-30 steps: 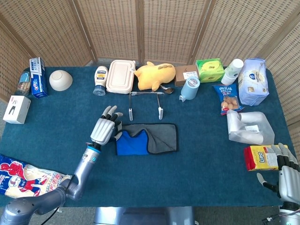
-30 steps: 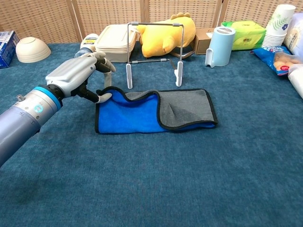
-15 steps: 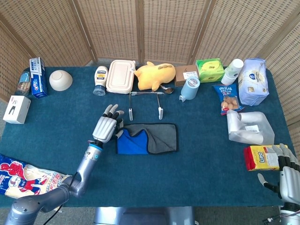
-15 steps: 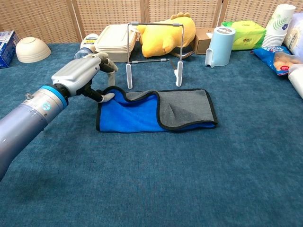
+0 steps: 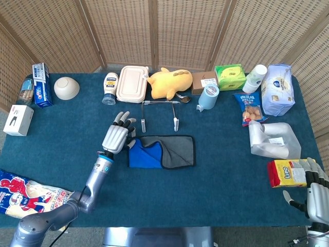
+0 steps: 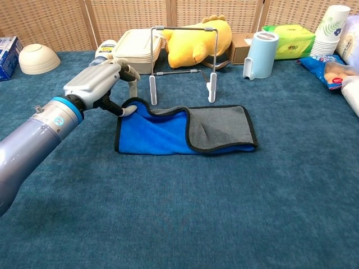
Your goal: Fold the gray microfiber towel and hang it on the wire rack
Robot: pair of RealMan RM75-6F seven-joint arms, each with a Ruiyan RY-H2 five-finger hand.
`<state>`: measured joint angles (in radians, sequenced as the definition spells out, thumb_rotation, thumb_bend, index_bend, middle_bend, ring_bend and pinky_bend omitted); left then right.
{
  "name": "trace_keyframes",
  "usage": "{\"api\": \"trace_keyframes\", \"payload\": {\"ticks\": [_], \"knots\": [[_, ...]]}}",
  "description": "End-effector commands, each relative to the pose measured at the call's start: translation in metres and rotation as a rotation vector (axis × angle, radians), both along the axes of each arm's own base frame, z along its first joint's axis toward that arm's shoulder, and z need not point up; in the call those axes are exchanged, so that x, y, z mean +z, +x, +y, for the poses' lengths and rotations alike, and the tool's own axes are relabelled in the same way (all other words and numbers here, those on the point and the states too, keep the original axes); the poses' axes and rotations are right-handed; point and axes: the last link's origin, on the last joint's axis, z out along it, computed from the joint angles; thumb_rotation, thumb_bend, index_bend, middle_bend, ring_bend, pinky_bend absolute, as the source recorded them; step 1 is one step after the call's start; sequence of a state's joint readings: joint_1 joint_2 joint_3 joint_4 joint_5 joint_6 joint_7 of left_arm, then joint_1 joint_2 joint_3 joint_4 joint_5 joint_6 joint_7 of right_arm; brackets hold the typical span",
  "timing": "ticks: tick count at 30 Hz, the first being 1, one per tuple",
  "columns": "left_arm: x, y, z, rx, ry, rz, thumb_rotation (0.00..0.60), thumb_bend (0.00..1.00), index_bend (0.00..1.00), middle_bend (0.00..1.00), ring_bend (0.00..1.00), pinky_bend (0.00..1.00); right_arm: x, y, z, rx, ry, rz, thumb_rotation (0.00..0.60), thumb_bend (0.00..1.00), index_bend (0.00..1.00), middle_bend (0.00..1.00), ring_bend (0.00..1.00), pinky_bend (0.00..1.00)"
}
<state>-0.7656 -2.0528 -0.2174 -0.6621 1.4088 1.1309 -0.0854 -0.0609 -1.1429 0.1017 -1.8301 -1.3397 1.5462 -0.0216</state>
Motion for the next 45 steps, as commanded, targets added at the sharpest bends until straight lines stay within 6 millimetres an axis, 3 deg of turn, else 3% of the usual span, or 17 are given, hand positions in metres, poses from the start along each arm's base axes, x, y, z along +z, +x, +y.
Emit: {"api": "trace_keyframes", "payload": {"ticks": [1, 12, 19, 26, 45], "knots": [[0.000, -0.001, 0.001, 0.003, 0.001, 0.002, 0.600, 0.41, 0.57, 0.25, 0.01, 0.00, 0.000, 0.000, 0.000, -0.001, -0.001, 0.001, 0.600, 0.21, 0.06, 0.02, 0.00, 0.00], [-0.003, -0.006, 0.000, 0.013, -0.006, 0.015, 0.600, 0.40, 0.48, 0.21, 0.00, 0.00, 0.001, 0.001, 0.001, -0.001, -0.001, 0.000, 0.600, 0.21, 0.06, 0.02, 0.00, 0.00], [-0.003, -0.008, -0.002, 0.012, 0.000, 0.019, 0.600, 0.33, 0.23, 0.13, 0.00, 0.00, 0.000, 0.001, 0.001, 0.000, 0.001, -0.002, 0.600, 0.21, 0.06, 0.02, 0.00, 0.00], [0.001, -0.009, -0.002, 0.016, 0.023, 0.001, 0.600, 0.30, 0.12, 0.05, 0.00, 0.00, 0.001, 0.002, 0.001, 0.003, -0.003, 0.000, 0.600, 0.21, 0.06, 0.02, 0.00, 0.00], [0.005, -0.016, 0.000, 0.035, 0.050, 0.048, 0.600, 0.30, 0.13, 0.04, 0.00, 0.00, 0.001, 0.004, 0.001, 0.009, -0.002, 0.002, 0.600, 0.21, 0.06, 0.02, 0.00, 0.00]]}}
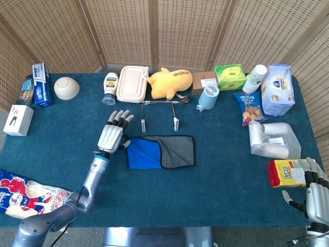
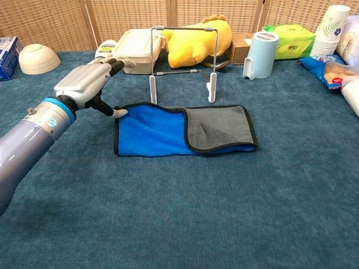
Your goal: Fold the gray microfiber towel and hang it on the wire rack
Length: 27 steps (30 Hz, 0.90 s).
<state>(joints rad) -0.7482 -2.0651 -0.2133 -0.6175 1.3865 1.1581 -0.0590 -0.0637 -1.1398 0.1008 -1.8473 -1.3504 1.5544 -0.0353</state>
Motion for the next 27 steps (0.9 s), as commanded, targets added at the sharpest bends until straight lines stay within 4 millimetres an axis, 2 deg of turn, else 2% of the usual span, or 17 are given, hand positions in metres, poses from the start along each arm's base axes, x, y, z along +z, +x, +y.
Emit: {"api": "trace_keyframes", "payload": {"ticks": [1, 9, 14, 20, 22, 27], "knots": [[-0.001, -0.003, -0.001, 0.011, -0.004, 0.013, 0.600, 0.30, 0.13, 0.04, 0.00, 0.00, 0.000, 0.000, 0.000, 0.001, 0.001, 0.000, 0.600, 0.21, 0.06, 0.02, 0.00, 0.00], [-0.002, -0.005, -0.002, 0.021, -0.009, 0.028, 0.600, 0.30, 0.13, 0.04, 0.00, 0.00, 0.001, 0.001, 0.001, 0.002, -0.002, -0.001, 0.600, 0.21, 0.06, 0.02, 0.00, 0.00], [0.009, 0.004, -0.004, -0.012, 0.018, -0.043, 0.600, 0.30, 0.13, 0.05, 0.00, 0.00, 0.003, 0.003, 0.001, 0.014, -0.003, 0.009, 0.600, 0.21, 0.06, 0.02, 0.00, 0.00], [0.029, 0.016, -0.012, -0.068, 0.032, -0.123, 0.600, 0.30, 0.15, 0.06, 0.00, 0.00, 0.002, 0.006, -0.001, 0.027, 0.010, 0.013, 0.600, 0.21, 0.06, 0.02, 0.00, 0.00], [0.042, 0.022, -0.022, -0.085, 0.012, -0.206, 0.600, 0.30, 0.16, 0.06, 0.00, 0.00, 0.003, 0.010, -0.005, 0.052, 0.021, 0.014, 0.600, 0.21, 0.06, 0.02, 0.00, 0.00], [0.074, 0.019, -0.050, -0.081, -0.038, -0.206, 0.600, 0.30, 0.18, 0.08, 0.00, 0.00, -0.001, 0.018, -0.017, 0.098, 0.067, 0.006, 0.600, 0.21, 0.06, 0.02, 0.00, 0.00]]}}
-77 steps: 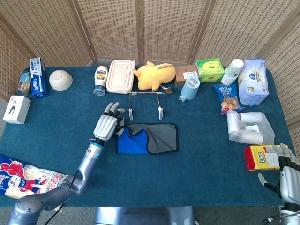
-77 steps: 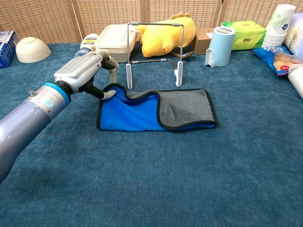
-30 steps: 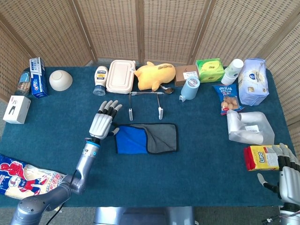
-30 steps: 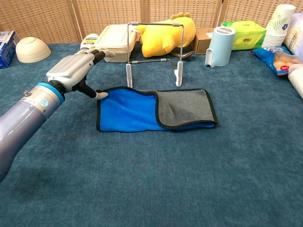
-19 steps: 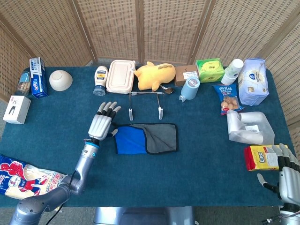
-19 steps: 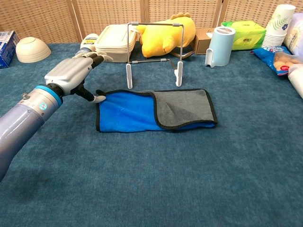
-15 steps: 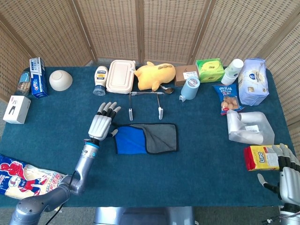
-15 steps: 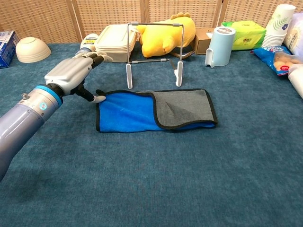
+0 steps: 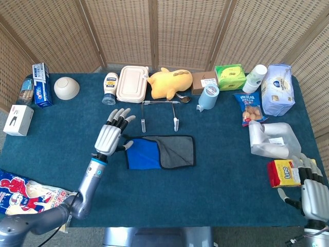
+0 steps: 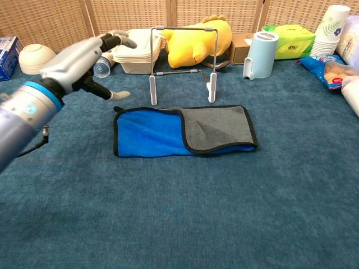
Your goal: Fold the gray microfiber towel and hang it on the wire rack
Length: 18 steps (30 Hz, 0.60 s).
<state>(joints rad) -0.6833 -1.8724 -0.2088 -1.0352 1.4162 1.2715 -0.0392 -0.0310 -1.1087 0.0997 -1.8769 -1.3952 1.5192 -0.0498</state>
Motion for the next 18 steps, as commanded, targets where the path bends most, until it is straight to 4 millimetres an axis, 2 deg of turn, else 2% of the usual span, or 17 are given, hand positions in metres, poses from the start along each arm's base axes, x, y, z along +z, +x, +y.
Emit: {"api": "trace_keyframes", "payload": {"ticks": [1, 7, 17, 18], "knots": [[0.040, -0.008, -0.029, 0.004, -0.030, -0.003, 0.600, 0.30, 0.18, 0.08, 0.00, 0.00, -0.004, 0.006, -0.009, 0.034, 0.030, -0.012, 0.600, 0.21, 0.06, 0.02, 0.00, 0.00], [0.077, -0.031, -0.064, 0.067, -0.064, 0.054, 0.600, 0.30, 0.19, 0.08, 0.00, 0.00, -0.015, 0.013, -0.028, 0.089, 0.093, -0.013, 0.600, 0.21, 0.06, 0.02, 0.00, 0.00], [0.122, -0.067, -0.107, 0.155, -0.027, 0.092, 0.600, 0.30, 0.23, 0.09, 0.00, 0.00, -0.033, 0.028, -0.054, 0.164, 0.173, -0.008, 0.600, 0.21, 0.07, 0.02, 0.00, 0.00], [0.129, -0.077, -0.116, 0.183, -0.014, 0.111, 0.600, 0.30, 0.23, 0.09, 0.00, 0.00, -0.039, 0.035, -0.059, 0.195, 0.198, -0.009, 0.600, 0.21, 0.07, 0.02, 0.00, 0.00]]}}
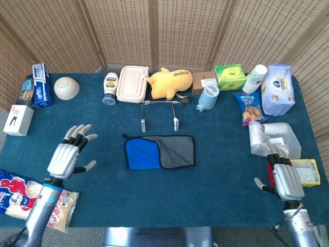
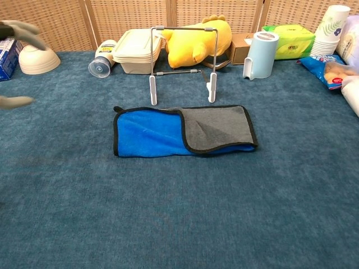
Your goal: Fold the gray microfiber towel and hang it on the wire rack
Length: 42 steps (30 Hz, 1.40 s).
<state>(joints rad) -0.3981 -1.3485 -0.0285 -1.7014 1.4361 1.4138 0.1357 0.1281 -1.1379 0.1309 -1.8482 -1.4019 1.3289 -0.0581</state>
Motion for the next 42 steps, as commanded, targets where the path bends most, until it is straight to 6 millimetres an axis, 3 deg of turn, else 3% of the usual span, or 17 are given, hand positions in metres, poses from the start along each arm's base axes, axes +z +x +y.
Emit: {"api": "trace_keyframes", "payload": {"ticks": [1, 7, 17, 30, 42], "knots": [[0.020, -0.022, -0.027, 0.051, 0.019, 0.037, 0.600, 0.30, 0.23, 0.09, 0.00, 0.00, -0.014, 0.014, -0.014, 0.063, 0.054, 0.002, 0.600, 0.21, 0.07, 0.02, 0.00, 0.00], [0.041, -0.040, -0.051, 0.088, 0.042, 0.036, 0.600, 0.30, 0.24, 0.10, 0.00, 0.00, -0.033, 0.036, -0.027, 0.144, 0.128, 0.011, 0.600, 0.21, 0.07, 0.02, 0.00, 0.00], [0.061, -0.048, -0.074, 0.107, 0.070, 0.016, 0.600, 0.30, 0.25, 0.11, 0.00, 0.00, -0.074, 0.077, -0.039, 0.275, 0.263, 0.011, 0.600, 0.21, 0.07, 0.02, 0.00, 0.00], [0.043, -0.045, -0.070, 0.096, 0.037, -0.051, 0.600, 0.30, 0.27, 0.12, 0.00, 0.00, -0.124, 0.115, -0.054, 0.359, 0.305, 0.025, 0.600, 0.22, 0.07, 0.02, 0.00, 0.00], [0.037, -0.040, -0.066, 0.089, 0.021, -0.078, 0.600, 0.30, 0.26, 0.11, 0.00, 0.00, -0.168, 0.119, -0.061, 0.362, 0.306, 0.093, 0.600, 0.22, 0.07, 0.01, 0.00, 0.00]]}}
